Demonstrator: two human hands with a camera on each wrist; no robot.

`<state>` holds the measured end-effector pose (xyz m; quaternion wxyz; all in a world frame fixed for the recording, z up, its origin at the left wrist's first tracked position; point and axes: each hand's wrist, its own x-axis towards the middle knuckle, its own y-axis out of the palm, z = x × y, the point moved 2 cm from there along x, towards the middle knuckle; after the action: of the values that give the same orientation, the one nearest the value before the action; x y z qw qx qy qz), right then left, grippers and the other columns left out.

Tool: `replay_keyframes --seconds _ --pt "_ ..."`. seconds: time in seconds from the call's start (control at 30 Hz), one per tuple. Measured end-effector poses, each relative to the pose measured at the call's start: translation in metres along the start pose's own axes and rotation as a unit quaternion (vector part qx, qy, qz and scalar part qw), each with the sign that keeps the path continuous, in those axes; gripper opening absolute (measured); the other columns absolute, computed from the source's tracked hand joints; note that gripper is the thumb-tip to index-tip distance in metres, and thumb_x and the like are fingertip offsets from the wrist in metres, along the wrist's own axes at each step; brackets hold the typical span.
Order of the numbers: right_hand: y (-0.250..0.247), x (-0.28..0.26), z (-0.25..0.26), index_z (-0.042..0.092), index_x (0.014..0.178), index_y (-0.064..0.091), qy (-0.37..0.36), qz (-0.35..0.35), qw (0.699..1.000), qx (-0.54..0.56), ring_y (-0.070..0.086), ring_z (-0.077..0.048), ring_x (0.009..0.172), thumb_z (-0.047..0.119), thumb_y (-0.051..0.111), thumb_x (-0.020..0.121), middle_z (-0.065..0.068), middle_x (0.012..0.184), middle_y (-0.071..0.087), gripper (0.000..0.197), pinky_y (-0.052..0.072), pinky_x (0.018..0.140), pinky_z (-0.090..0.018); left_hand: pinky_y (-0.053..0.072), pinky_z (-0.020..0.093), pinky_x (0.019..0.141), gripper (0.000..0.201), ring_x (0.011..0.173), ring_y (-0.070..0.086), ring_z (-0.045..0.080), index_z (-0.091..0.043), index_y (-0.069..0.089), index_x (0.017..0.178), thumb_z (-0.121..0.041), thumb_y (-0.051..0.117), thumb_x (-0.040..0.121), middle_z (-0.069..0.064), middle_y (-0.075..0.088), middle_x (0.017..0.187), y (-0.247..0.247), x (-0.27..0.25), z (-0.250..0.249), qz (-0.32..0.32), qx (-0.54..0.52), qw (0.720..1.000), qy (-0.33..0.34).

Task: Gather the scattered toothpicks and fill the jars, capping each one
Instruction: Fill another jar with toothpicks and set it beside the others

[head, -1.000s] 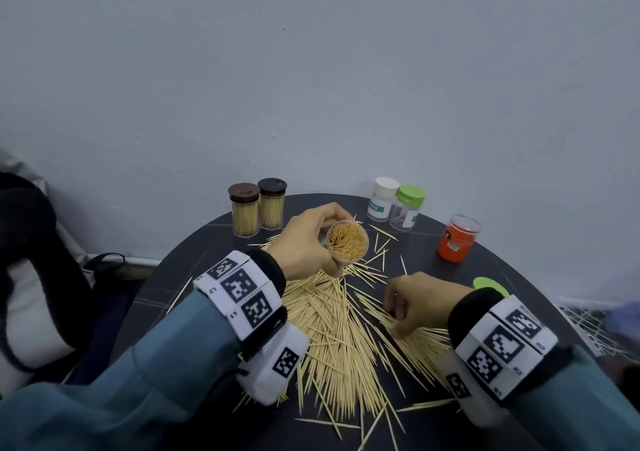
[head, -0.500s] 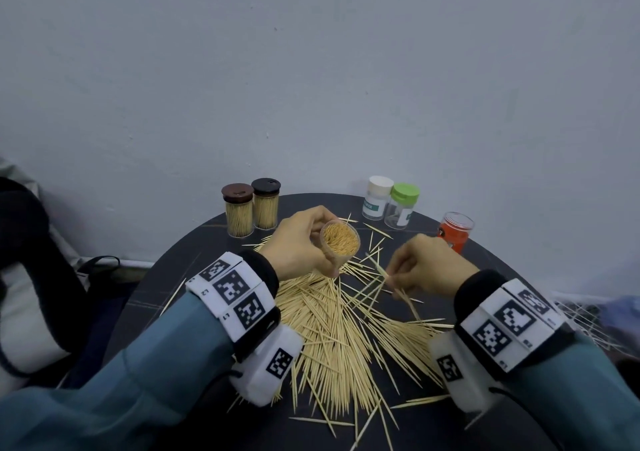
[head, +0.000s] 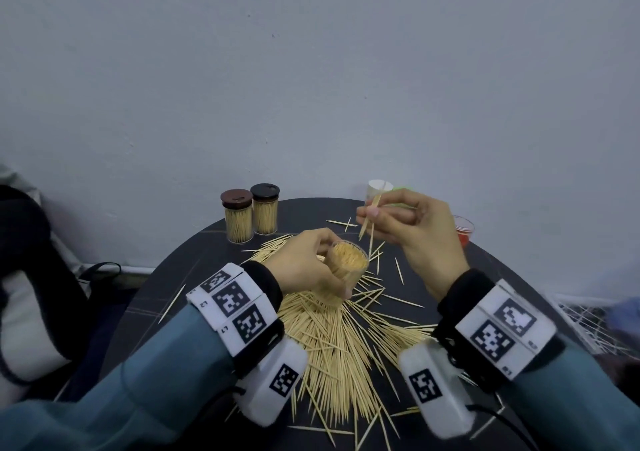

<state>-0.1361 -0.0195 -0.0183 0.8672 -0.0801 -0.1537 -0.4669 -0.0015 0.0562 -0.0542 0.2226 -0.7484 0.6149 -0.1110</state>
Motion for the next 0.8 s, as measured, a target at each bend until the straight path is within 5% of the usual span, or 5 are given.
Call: replay_keyframes --seconds 0.17,0.43,0.6,0.8 --pt "0.008 -0.007 -0.021 0.019 0.086 0.066 -0.017 0.046 0.986 -0.162 0.070 -0.004 0.081 0.011 0.070 0.080 0.003 0.081 0.074 0.011 0.053 0.077 -0.019 0.054 0.040 0.085 0.066 0.097 0.064 0.019 -0.013 0.052 0.119 -0.004 0.084 0.062 0.000 0.067 0.108 0.000 -0.003 -0.001 0.007 -0.027 1.000 0.000" --pt "0.007 -0.005 -0.017 0.023 0.091 0.070 -0.032 0.079 0.974 -0.211 0.063 0.003 0.095 0.024 0.063 0.085 0.012 0.096 0.071 0.009 0.049 0.088 -0.022 0.055 0.039 0.082 0.063 0.100 0.064 0.020 -0.013 0.052 0.119 0.000 0.081 0.064 0.002 0.067 0.106 -0.002 -0.004 -0.003 0.011 -0.056 0.998 -0.010" --pt "0.006 -0.005 -0.016 0.025 0.106 0.066 -0.009 0.109 0.969 -0.223 0.052 0.016 0.099 0.028 0.037 0.098 0.020 0.106 0.063 0.030 0.035 0.082 0.001 0.053 0.043 0.089 0.073 0.104 0.062 0.020 -0.014 0.048 0.126 -0.006 0.083 0.063 0.000 0.066 0.111 -0.001 -0.004 -0.003 0.022 -0.041 0.999 -0.015" --pt "0.010 -0.011 -0.028 0.023 0.133 0.048 0.042 0.160 0.945 -0.282 0.040 0.003 0.120 0.027 0.032 0.100 0.017 0.128 0.046 0.037 0.031 0.091 -0.004 0.054 0.042 0.086 0.069 0.095 0.063 0.019 -0.013 0.049 0.123 -0.001 0.082 0.063 -0.002 0.065 0.097 0.000 -0.005 -0.003 0.029 -0.045 0.998 -0.013"
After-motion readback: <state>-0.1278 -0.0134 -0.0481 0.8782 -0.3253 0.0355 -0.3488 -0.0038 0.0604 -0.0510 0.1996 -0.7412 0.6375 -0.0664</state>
